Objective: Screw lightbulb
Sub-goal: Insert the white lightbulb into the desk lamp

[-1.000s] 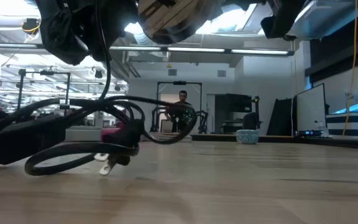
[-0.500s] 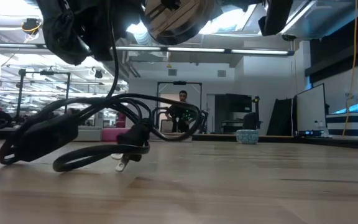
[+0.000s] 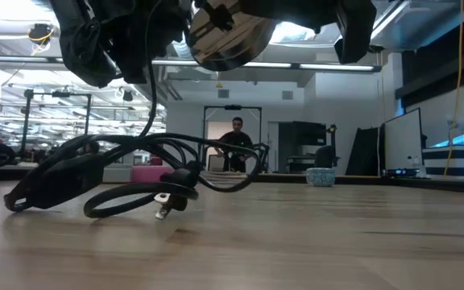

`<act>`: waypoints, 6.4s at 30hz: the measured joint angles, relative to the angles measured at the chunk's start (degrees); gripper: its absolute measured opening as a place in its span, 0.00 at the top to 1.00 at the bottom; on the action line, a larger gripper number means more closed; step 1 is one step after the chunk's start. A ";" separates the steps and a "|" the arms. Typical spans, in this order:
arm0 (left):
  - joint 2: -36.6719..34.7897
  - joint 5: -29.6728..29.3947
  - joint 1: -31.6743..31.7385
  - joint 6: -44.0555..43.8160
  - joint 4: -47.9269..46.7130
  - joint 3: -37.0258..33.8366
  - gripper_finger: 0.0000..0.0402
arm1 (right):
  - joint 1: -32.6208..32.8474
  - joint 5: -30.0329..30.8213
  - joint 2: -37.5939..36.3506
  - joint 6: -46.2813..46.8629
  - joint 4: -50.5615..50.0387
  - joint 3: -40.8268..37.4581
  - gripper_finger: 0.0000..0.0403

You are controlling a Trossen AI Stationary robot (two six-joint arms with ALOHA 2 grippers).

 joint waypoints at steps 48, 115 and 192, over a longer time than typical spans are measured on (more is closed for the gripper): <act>-0.11 -20.85 5.28 -12.36 -0.07 0.02 0.61 | 4.09 26.42 0.00 -13.46 -0.62 4.09 0.48; -0.09 -29.58 -0.33 -8.43 0.36 0.13 0.61 | 0.59 35.33 0.07 0.21 -7.63 4.33 0.88; -0.19 0.11 4.20 -3.96 -3.30 0.13 0.61 | 2.36 5.80 -0.63 1.72 -23.66 10.13 0.62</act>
